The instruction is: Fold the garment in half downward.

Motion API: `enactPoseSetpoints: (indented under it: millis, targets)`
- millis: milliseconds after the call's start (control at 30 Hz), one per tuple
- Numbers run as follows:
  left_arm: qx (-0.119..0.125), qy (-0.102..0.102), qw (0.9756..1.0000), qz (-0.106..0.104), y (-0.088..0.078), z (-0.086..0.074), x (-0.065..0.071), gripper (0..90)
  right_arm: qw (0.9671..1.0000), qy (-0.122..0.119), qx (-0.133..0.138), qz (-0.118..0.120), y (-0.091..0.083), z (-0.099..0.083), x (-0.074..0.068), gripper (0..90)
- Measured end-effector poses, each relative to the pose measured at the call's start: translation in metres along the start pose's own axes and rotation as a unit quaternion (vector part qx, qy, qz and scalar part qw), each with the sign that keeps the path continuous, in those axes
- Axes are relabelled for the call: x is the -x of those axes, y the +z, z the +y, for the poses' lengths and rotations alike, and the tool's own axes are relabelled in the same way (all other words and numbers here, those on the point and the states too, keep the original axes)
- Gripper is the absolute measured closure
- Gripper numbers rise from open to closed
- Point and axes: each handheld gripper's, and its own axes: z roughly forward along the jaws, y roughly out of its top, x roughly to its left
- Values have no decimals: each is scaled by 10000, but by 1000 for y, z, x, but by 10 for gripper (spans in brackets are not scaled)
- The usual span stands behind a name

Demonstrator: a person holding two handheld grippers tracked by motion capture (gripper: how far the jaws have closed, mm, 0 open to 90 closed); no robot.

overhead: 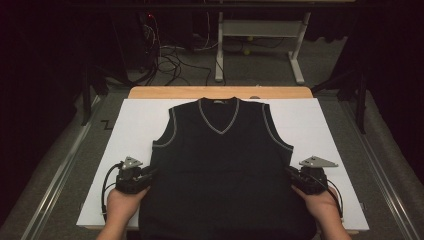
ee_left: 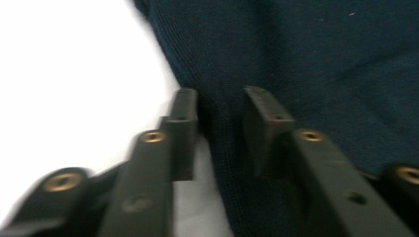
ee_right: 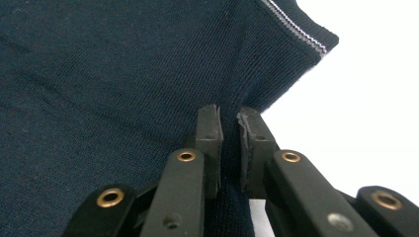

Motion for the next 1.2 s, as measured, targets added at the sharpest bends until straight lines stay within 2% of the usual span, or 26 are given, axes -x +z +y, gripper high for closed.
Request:
enactPoseSetpoints:
  millis: [33, 67, 167, 333, 567, 667, 733, 800, 833, 933, 1200]
  targets:
    - [-8, 11, 10000, -89, 0, 0, 0, 773, 10000, 0, -1, 0, 0, 0, -1, 834]
    - [4, 50, 10000, -70, 0, 0, 1, 794, 10000, -7, -2, -1, 0, 0, -1, 837]
    - [-2, 85, 9999, -66, -1, 0, 2, 802, 10000, -33, 7, -4, 0, 0, -1, 844]
    - [76, 25, 9998, -191, -5, -2, -2, 806, 9999, -73, 81, -41, -4, -2, 1, 848]
    - [240, 49, 9994, -263, -14, -3, -4, 807, 9997, -20, 228, -18, -14, -6, 5, 847]
    - [293, 35, 9991, -294, -20, -4, -5, 807, 9996, -130, 269, -21, -19, -7, 3, 847]
    - [298, 20, 9991, -305, -24, -6, -5, 807, 9995, -101, 311, 19, -22, -9, 4, 847]
    - [284, -16, 9990, -342, -26, -7, -6, 806, 9994, -82, 322, 38, -23, -9, 5, 847]
    - [201, -76, 9991, -363, -29, -8, -8, 806, 9994, -31, 346, 92, -25, -11, 6, 847]
    - [124, -66, 9991, -392, -30, -10, -8, 806, 9994, -20, 338, 121, -27, -14, 6, 846]
    - [-37, 105, 9992, -375, -37, -20, 2, 805, 9991, -98, 342, 240, -41, -26, 4, 843]
